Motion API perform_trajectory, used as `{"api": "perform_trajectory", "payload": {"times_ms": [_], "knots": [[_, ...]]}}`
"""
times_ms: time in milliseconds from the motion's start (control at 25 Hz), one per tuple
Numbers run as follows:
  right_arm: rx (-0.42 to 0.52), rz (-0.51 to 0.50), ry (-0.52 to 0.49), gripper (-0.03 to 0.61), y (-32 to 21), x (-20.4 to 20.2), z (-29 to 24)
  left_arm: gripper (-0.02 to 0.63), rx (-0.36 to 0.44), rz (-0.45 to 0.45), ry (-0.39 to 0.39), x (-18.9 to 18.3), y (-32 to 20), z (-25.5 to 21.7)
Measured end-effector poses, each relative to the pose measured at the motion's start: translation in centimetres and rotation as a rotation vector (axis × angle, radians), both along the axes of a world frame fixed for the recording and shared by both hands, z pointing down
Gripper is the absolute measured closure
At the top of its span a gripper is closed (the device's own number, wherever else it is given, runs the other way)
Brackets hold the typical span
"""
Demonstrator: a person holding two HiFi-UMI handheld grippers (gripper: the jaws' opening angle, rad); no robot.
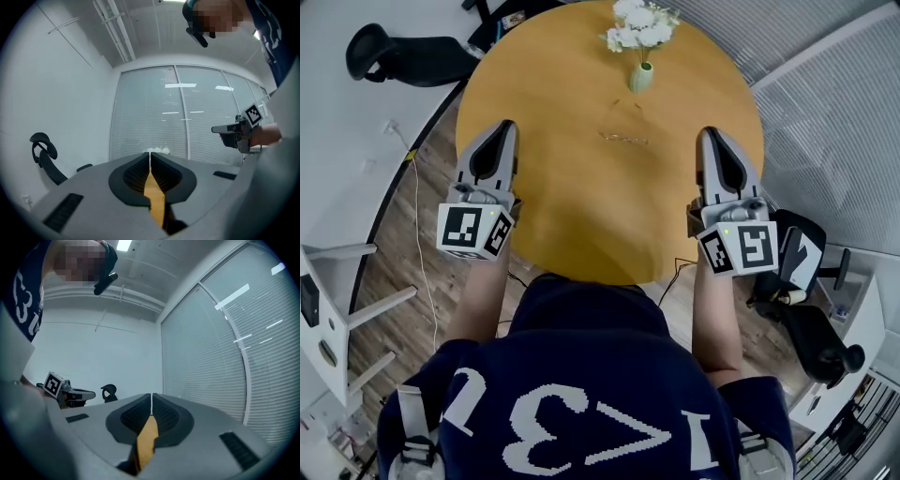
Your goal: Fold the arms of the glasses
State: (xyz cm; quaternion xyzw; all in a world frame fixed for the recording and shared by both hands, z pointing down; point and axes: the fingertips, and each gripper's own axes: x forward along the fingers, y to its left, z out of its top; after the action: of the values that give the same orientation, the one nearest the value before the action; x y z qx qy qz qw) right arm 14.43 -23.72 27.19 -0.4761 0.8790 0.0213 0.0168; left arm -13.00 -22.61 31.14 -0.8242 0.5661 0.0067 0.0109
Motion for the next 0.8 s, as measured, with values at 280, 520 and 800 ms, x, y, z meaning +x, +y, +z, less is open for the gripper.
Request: {"api": "perform_trajectory", "payload": {"times_ms": [280,520,800], "knots": [[-0.046,-0.003,0.032,0.548,-1.9,-0.9,2.3,0.591,-0.024,0.025,0.010,0.2,-2.2,1.4],[-0.071,0.022,0.231,0.546,-3.9,-2.0,7.7,0.591,-0.050,0.040,0.022,0.5,-3.6,3.8],[-0.268,0.008,0.487,0.546,-5.2,-5.0,20.6,0.591,-0.111,0.064,0.021,1.1,-4.2,6.5]]}}
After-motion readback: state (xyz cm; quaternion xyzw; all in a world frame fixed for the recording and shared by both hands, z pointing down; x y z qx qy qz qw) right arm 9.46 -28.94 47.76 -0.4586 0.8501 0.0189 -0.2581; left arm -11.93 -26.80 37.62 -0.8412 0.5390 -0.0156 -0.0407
